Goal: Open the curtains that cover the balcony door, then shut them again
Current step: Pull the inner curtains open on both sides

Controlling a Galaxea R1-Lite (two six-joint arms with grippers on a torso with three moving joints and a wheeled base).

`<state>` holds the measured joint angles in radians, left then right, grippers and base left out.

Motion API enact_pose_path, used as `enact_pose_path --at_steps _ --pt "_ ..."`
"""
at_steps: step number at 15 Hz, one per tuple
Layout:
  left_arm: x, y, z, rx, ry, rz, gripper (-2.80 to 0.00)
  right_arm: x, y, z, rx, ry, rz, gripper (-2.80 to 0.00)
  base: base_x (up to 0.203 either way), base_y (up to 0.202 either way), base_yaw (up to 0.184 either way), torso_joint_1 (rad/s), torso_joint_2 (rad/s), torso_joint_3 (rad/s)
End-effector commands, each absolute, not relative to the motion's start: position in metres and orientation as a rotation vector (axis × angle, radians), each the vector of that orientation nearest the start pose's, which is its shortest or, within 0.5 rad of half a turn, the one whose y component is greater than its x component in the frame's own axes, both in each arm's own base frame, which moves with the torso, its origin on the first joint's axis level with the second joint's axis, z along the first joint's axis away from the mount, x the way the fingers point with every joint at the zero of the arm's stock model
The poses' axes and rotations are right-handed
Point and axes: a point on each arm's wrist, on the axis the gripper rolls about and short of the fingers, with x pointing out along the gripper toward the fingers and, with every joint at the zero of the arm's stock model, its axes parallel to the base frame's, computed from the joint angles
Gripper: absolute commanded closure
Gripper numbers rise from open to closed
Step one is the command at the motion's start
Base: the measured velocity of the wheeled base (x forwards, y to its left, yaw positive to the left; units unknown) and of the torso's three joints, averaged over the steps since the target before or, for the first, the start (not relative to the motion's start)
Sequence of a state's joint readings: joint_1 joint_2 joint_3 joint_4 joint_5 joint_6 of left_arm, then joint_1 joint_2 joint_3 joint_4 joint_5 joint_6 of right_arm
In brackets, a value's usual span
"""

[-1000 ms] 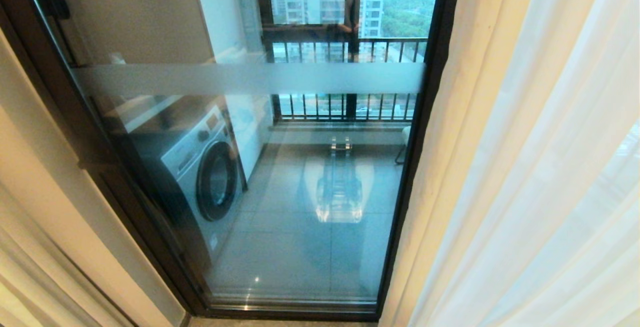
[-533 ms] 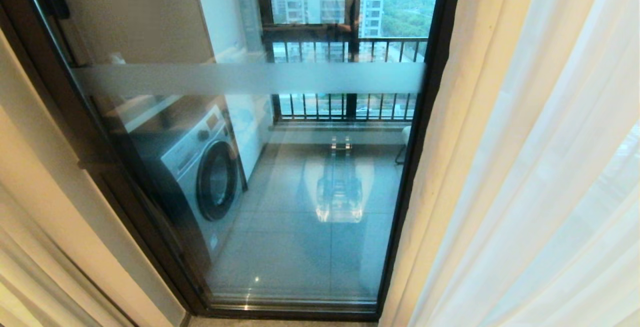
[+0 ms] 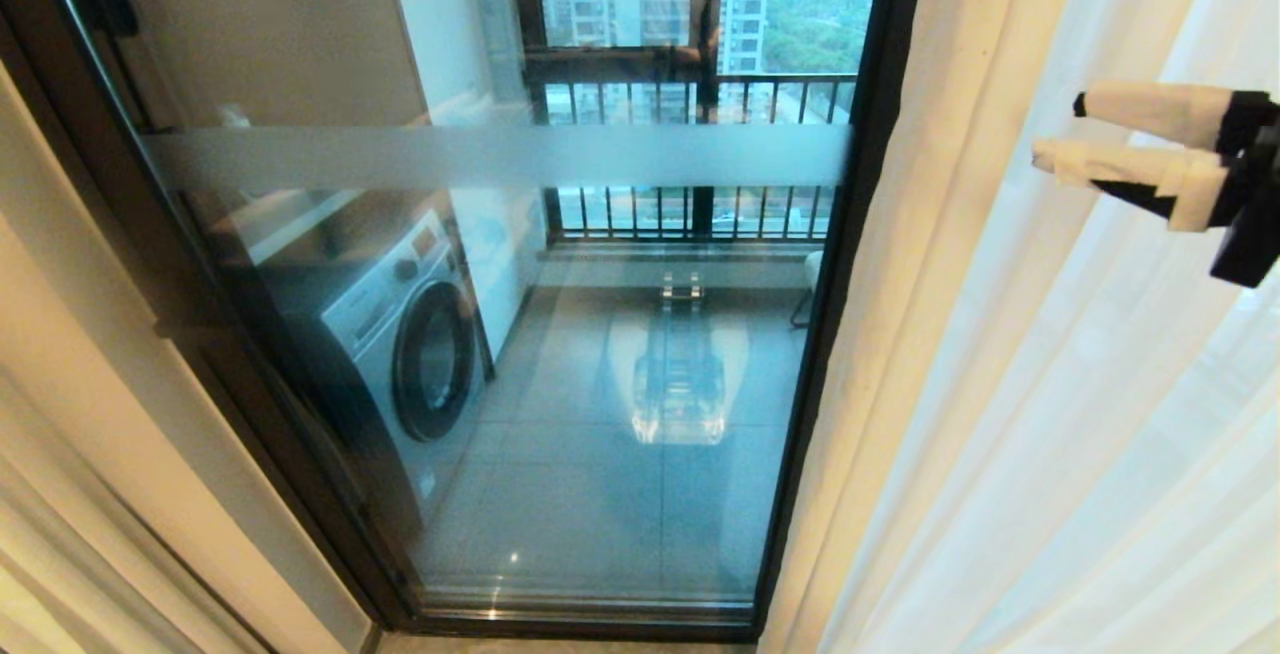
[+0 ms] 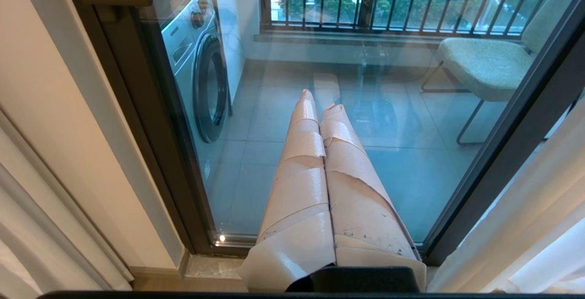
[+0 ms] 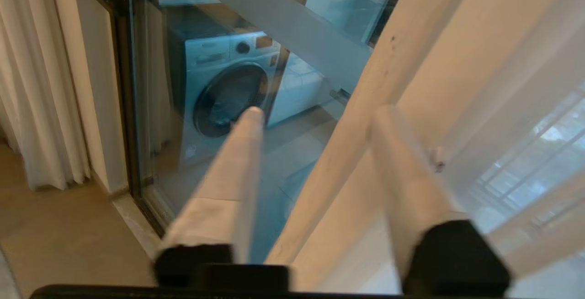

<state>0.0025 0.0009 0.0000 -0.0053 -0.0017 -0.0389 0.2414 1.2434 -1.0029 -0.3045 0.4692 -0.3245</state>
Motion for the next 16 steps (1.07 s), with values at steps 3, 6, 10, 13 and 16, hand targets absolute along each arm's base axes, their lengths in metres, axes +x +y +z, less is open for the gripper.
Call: enact_pose_path --at_steps 3,6,10,13,16 --pt "-0.023 0.000 0.076 -0.040 -0.006 0.001 0.00 0.195 0.057 0.325 -0.333 -0.172 0.684 -2.80 0.000 0.000 0.000 0.000 0.00 0.000" --pt "-0.023 0.000 0.076 -0.040 -0.006 0.001 0.00 0.188 0.051 0.329 -0.328 -0.158 0.583 -2.80 0.000 0.000 0.000 0.000 0.00 0.000" --pt "-0.023 0.000 0.076 -0.040 -0.006 0.001 0.00 0.181 0.048 0.334 -0.251 -0.135 0.500 -2.80 0.000 0.000 0.000 0.000 0.00 0.000" --pt "-0.023 0.000 0.076 -0.040 -0.006 0.001 0.00 0.187 0.049 0.339 -0.117 -0.110 0.493 -2.80 0.000 0.000 0.000 0.000 0.00 0.000" --pt "-0.023 0.000 0.076 -0.040 -0.006 0.001 0.00 0.201 0.053 0.343 -0.037 -0.090 0.500 -2.80 0.000 0.000 0.000 0.000 0.00 0.000"
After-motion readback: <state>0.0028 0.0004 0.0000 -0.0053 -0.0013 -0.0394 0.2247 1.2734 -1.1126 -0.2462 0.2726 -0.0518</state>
